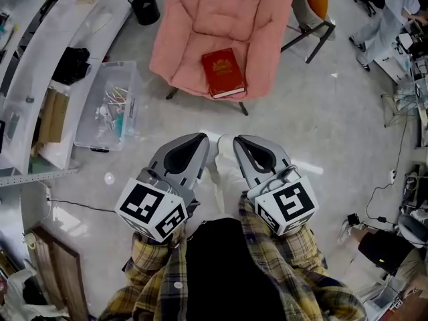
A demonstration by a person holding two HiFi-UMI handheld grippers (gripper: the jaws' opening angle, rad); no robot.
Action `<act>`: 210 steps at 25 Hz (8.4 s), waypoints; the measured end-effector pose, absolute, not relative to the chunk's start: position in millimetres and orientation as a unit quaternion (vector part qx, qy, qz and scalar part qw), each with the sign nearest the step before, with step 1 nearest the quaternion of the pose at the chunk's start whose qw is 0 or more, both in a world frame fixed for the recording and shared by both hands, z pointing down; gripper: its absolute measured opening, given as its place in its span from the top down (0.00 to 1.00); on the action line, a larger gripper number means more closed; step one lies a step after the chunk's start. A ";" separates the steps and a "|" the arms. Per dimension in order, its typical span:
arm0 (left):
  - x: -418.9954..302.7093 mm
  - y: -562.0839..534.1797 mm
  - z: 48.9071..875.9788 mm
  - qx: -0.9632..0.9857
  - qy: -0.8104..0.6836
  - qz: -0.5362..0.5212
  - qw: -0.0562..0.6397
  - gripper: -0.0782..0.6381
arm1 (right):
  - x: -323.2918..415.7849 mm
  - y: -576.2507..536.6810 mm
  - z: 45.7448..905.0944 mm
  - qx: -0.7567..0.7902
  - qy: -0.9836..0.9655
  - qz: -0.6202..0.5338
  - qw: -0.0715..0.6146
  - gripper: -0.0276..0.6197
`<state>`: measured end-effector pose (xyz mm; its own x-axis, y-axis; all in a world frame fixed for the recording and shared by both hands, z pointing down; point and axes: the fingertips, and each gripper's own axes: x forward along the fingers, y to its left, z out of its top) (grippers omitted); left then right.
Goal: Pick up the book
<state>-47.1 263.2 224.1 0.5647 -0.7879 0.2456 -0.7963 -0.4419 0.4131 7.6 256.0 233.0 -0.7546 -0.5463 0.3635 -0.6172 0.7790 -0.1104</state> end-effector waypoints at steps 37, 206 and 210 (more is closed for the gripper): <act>-5.6 20.4 219.4 0.828 -0.511 0.020 0.230 0.89 | 58.7 9.2 229.9 0.273 -0.946 0.098 0.144 0.93; -12.1 -80.0 491.3 0.743 -0.207 0.005 0.636 0.52 | 16.9 -104.2 351.2 0.482 -0.824 0.237 0.180 0.93; -14.5 -71.7 439.0 0.761 -0.194 -0.014 0.619 0.52 | 15.4 -104.9 310.7 0.490 -0.828 0.215 0.168 0.93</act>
<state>-14.5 -71.7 439.0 0.9247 -0.3122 0.2178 -0.2771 -0.1597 0.9475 15.4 -104.9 310.7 -0.4634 -0.7392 0.4888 -0.8835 0.4280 -0.1904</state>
